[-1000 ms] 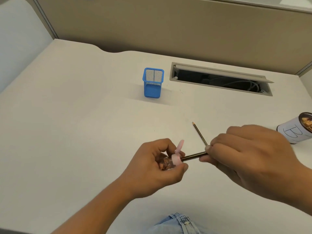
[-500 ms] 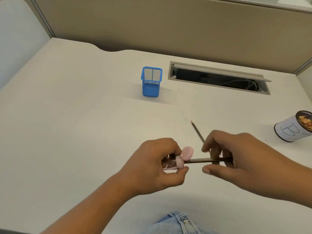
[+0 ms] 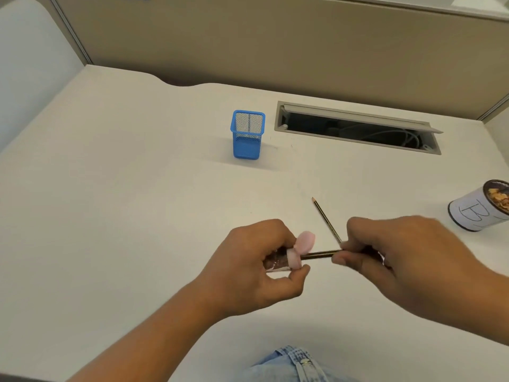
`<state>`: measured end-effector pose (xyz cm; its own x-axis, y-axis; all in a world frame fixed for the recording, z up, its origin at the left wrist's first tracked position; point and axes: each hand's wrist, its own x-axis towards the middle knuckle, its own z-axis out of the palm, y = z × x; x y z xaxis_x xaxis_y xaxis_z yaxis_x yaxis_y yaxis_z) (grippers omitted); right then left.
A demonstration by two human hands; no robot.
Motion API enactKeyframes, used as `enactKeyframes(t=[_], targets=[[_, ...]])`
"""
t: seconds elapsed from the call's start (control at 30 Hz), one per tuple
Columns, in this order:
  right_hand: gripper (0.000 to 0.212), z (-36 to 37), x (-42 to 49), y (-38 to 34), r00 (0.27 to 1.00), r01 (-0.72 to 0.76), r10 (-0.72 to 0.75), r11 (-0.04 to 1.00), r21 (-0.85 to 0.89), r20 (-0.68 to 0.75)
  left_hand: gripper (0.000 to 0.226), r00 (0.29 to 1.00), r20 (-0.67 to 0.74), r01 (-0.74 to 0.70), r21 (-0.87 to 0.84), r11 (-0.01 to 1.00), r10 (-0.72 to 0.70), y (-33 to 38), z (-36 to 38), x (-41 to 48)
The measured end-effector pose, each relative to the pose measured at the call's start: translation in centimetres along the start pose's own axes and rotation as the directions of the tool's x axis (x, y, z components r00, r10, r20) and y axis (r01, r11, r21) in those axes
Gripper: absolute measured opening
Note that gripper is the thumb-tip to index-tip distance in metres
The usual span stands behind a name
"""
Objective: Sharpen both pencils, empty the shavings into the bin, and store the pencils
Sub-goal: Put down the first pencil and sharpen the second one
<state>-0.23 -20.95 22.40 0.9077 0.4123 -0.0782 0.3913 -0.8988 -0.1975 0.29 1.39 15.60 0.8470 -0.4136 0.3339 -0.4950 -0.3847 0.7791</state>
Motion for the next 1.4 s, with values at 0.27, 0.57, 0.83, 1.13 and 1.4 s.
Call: enactKeyframes(t=[0.27,0.57,0.83,1.13,1.4], targets=[[0.04,0.1,0.9,-0.4,0.832,-0.472,0.239,0.778,0.414,0.5,0.024,0.954,0.109,-0.299,0.235,0.925,0.281,-1.5,-0.2,-0.1],[0.026,0.8,0.4,-0.4,0.914,-0.389,0.275,0.803,0.451,0.298,0.019,0.97,-0.098,0.191,-0.252,0.949,-0.221,-2.7,0.8,-0.8],[0.024,3.4,0.9,-0.1,0.907,-0.417,0.34,0.631,0.654,0.25,0.019,0.893,-0.142,0.351,-0.374,0.858,-0.427,-2.7,2.2,-0.2],[0.004,10.6,3.7,2.8,0.815,-0.483,0.579,0.686,0.545,-0.007,0.016,0.818,-0.12,0.478,-0.403,0.78,-0.563,-3.5,3.3,0.1],[0.021,15.5,6.5,5.7,0.816,-0.569,0.578,0.804,0.172,-0.003,0.017,0.805,-0.046,0.531,-0.391,0.752,-0.592,-3.7,4.7,-0.3]])
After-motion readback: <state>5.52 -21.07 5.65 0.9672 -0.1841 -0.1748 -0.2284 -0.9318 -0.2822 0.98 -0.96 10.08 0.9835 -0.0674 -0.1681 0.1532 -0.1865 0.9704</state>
